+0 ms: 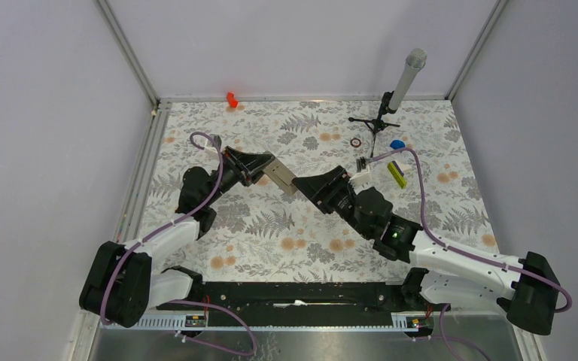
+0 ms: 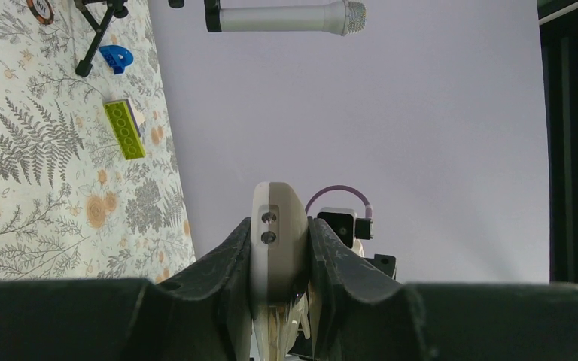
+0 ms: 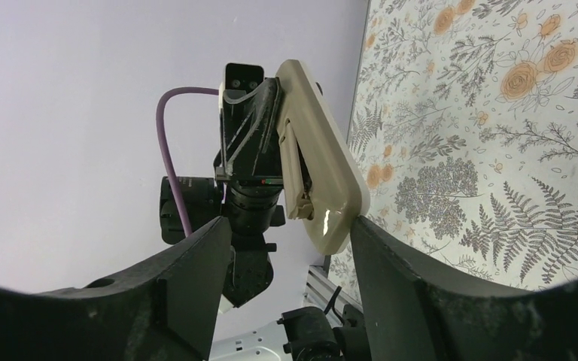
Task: Load the batteries into the remote control
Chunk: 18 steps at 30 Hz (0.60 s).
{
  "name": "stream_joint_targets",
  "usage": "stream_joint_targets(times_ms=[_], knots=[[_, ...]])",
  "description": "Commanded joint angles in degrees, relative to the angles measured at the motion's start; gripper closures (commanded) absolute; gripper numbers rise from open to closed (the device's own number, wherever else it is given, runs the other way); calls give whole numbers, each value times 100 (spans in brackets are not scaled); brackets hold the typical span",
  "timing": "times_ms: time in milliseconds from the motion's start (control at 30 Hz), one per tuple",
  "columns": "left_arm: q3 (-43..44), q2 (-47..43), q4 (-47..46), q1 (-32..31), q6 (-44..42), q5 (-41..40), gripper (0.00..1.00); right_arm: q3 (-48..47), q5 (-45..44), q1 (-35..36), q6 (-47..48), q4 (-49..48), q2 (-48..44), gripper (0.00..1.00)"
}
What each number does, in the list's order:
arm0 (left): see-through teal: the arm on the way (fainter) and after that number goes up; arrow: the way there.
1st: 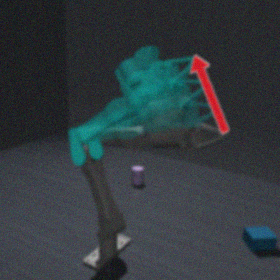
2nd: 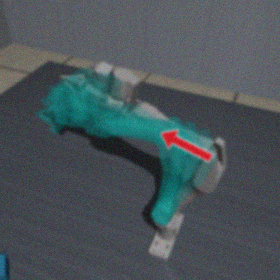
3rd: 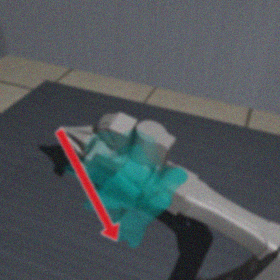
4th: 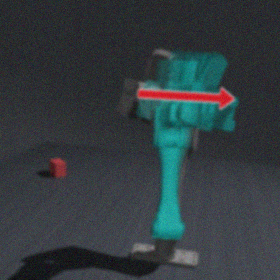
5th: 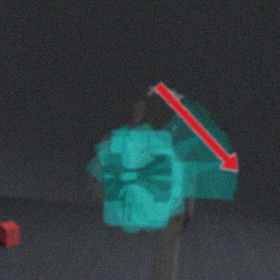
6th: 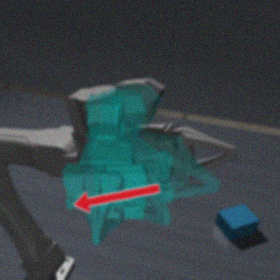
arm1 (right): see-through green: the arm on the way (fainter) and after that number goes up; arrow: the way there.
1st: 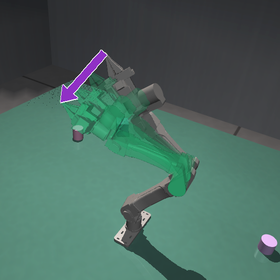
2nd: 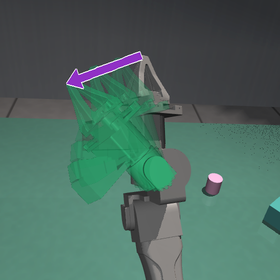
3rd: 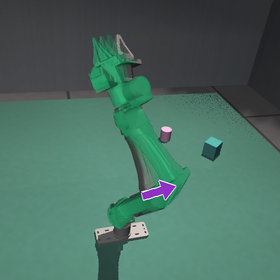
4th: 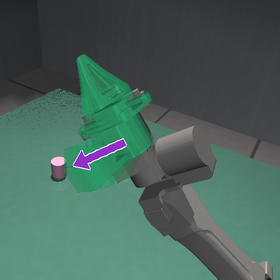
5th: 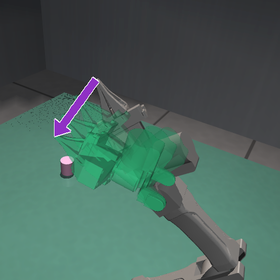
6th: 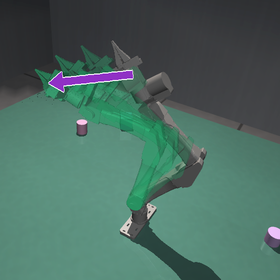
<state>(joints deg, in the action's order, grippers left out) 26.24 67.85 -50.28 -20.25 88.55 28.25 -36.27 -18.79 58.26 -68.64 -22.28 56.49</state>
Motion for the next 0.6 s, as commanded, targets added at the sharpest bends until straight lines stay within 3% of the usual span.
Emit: stream_joint_targets(times_ms=[0,567], knots=[[13,-145,-533,-23,28,190,100,-140,35,-67,-229,-317,113,34],[39,-305,-606,-31,-37,344,100,-336,562,-305,-526,-173,596,50]])
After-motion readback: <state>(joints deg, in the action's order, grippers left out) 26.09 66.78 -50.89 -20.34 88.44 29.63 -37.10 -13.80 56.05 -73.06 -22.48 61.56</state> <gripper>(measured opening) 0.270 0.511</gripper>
